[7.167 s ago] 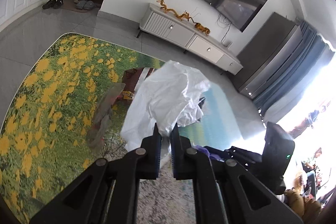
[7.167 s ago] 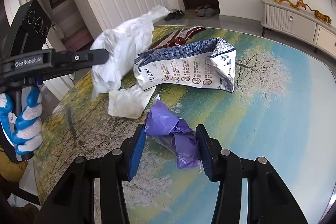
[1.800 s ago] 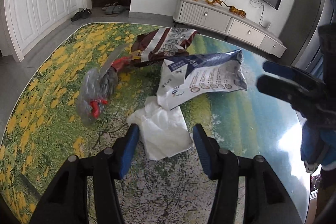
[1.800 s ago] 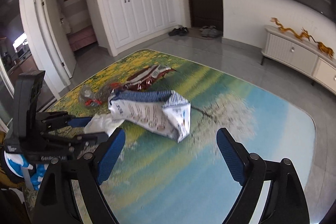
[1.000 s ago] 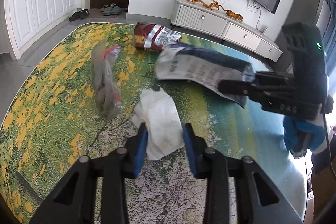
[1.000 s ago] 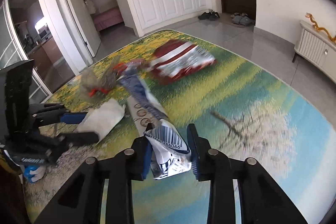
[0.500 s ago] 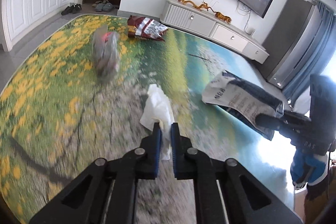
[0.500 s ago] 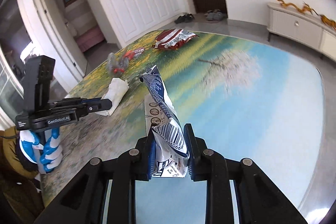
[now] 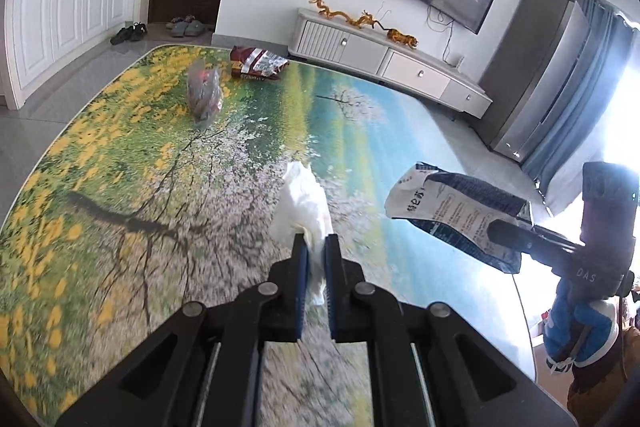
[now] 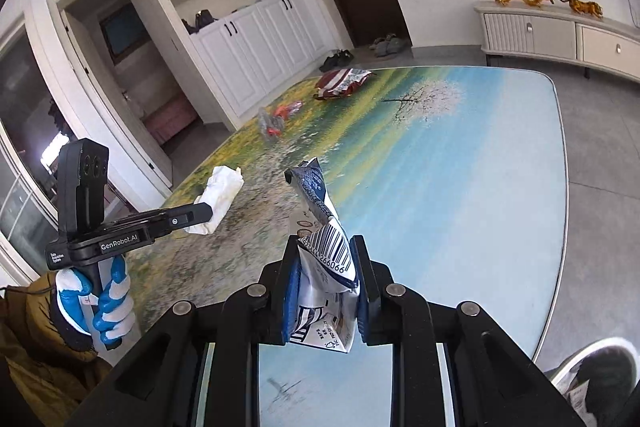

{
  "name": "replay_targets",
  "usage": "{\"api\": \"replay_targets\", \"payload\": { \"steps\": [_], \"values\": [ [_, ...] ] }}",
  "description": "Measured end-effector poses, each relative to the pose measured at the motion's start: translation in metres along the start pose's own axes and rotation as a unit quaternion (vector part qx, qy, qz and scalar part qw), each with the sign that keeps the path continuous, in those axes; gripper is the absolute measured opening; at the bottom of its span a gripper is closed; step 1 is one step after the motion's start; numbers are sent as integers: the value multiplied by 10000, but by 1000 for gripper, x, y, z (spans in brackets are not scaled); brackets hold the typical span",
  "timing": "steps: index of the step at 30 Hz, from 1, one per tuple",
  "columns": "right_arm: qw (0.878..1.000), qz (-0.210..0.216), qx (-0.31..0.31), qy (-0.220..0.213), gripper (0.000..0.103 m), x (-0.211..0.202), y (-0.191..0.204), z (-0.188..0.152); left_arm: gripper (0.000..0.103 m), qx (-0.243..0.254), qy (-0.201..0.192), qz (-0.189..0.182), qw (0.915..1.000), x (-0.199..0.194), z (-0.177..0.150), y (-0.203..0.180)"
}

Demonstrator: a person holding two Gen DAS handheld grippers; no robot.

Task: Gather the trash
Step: 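Carry the tissue and snack bag over the trash bin and open both tools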

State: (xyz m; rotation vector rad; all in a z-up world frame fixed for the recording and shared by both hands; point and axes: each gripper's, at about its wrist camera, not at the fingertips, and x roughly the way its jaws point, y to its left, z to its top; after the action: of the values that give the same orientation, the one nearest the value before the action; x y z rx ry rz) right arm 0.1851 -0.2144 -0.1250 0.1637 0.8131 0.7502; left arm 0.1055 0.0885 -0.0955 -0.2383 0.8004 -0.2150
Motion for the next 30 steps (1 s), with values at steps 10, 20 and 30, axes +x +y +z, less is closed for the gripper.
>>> {"api": "replay_targets", "payload": {
  "steps": [10, 20, 30],
  "values": [
    [9974, -19, 350, -626, 23, -56, -1, -26, 7, 441, -136, -198, 9987, -28, -6, -45],
    [9814, -815, 1135, -1316, 23, -134, -62, -75, 7, 1418, 310, -920, 9851, 7, -4, -148],
    [9391, -2268, 2239, -1286, 23, -184, -147, -149, 7, 2509, 1018, -1587, 9495, 70, -30, -280]
  ]
}}
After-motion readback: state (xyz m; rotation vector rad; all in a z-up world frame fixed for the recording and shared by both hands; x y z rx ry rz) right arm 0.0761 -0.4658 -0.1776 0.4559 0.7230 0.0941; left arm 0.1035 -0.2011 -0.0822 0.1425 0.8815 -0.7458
